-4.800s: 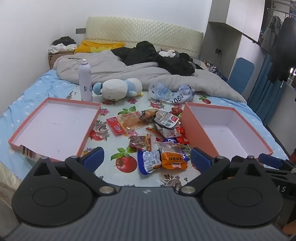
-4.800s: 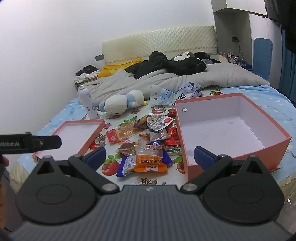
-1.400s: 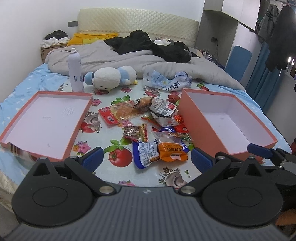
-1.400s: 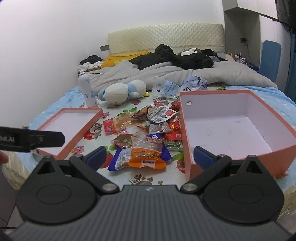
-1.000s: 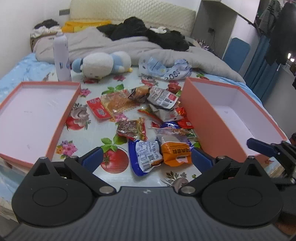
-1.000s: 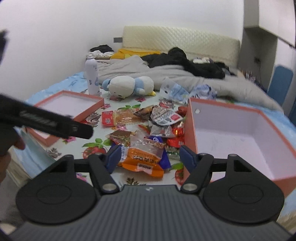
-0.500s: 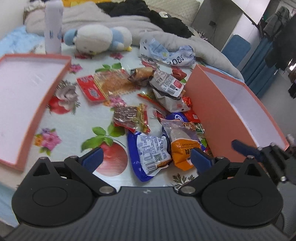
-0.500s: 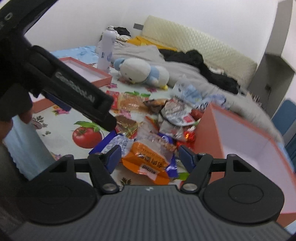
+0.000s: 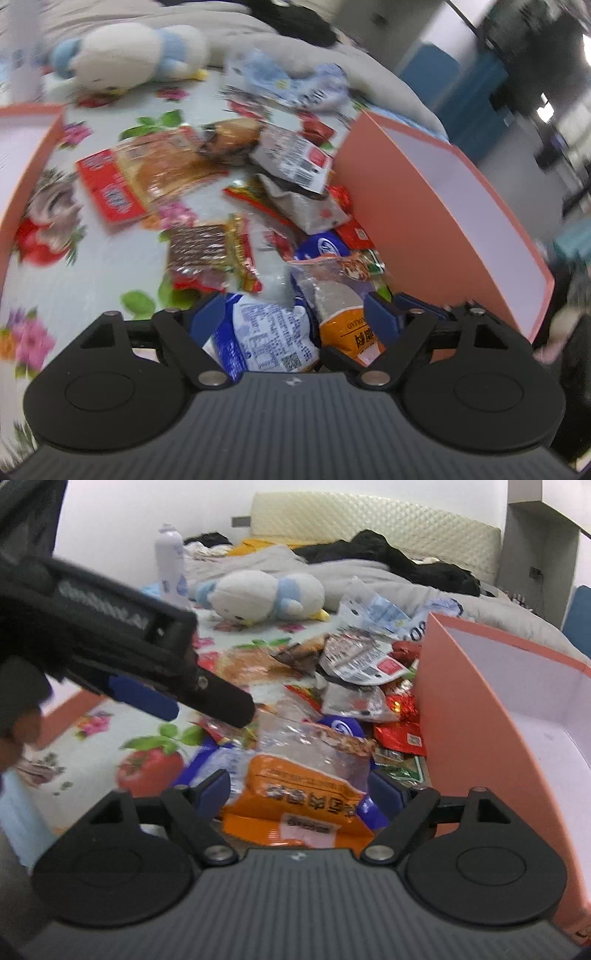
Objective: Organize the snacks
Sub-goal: 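Lower the left tool to the blue bag while the right tool reaches the orange bag, then grasp the blue snack bag with the left tool while the right tool grasps the orange bag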
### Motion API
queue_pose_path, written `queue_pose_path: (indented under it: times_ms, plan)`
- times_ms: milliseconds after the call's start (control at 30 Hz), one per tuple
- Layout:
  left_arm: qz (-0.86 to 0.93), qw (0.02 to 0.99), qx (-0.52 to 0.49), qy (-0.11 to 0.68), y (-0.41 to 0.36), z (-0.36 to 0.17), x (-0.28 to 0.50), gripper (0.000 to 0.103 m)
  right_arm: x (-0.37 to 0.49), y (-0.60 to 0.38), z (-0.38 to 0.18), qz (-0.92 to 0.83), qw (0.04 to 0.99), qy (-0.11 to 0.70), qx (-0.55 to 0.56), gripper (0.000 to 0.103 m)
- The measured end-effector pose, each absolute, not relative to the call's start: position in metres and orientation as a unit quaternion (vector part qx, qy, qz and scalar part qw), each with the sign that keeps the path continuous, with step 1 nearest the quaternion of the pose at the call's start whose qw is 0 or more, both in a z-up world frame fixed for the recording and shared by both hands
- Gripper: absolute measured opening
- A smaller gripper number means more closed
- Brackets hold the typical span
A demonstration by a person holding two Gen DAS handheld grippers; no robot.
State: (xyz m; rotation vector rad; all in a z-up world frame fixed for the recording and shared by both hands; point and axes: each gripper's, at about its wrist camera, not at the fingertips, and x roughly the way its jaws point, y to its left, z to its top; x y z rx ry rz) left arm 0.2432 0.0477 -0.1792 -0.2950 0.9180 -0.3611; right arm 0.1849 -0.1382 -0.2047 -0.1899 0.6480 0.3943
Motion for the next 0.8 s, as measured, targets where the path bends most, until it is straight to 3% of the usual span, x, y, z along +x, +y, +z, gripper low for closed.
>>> queue_pose_path:
  times_ms: [200,433,800]
  plan:
    - [-0.223,0.854,-0.094,0.461,0.044,-0.186,0.257,0.084,0.190,-0.151,-0.212,0.201,0.917,0.342,-0.040,0.083]
    - [-0.265,0.834,-0.050,0.482,0.038,-0.192,0.263,0.084,0.179,-0.159,-0.207,0.222,0.908,0.355,-0.027,0.068]
    - [-0.342,0.809,0.070,0.472,0.005,-0.194,0.263,0.085,0.164,-0.172,-0.196,0.207,0.894,0.395,-0.027,0.067]
